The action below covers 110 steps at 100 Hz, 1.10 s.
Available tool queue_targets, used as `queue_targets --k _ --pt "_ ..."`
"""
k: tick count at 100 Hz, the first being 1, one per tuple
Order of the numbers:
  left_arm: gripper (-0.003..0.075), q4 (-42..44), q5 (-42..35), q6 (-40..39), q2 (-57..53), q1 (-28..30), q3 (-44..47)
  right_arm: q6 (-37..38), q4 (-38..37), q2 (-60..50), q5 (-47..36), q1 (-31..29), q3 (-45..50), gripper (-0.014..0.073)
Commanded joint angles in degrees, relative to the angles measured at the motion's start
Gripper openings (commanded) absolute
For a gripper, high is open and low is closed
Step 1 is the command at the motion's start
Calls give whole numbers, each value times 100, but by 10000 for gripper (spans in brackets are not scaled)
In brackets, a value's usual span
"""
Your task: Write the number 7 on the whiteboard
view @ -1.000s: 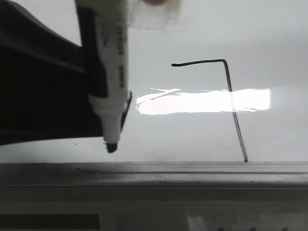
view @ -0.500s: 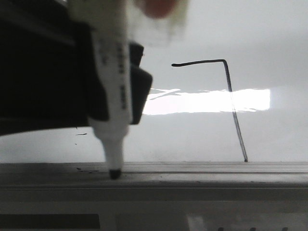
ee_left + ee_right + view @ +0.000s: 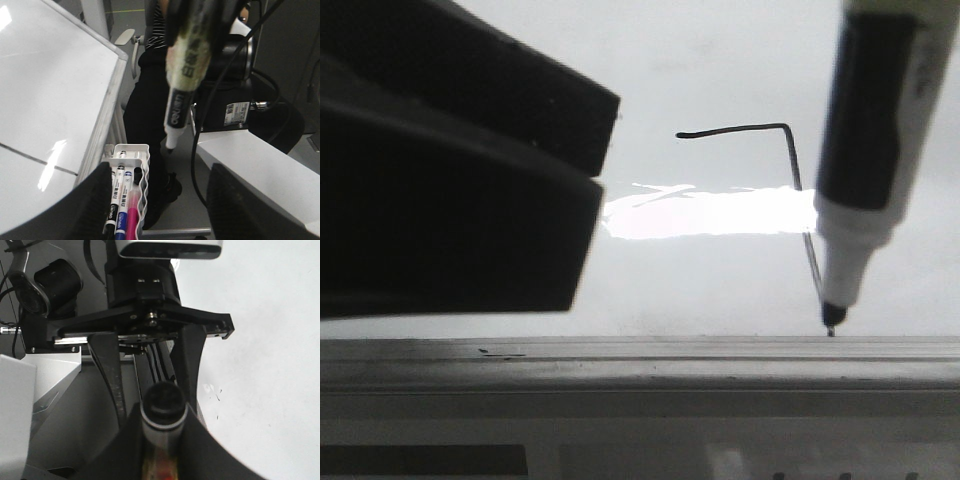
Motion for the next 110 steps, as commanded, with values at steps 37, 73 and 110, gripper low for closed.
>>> queue_targets --k 37,73,110 --pt "389 -401 630 44 -110 7 -176 -42 -58 845 -1664 -21 -197 -44" --pt "282 -424 519 23 -110 7 -176 -42 102 1001 -2059 -21 -197 -44" --pt "-20 -857 531 -21 -110 7 -176 -42 240 1001 -1700 -21 -197 -44"
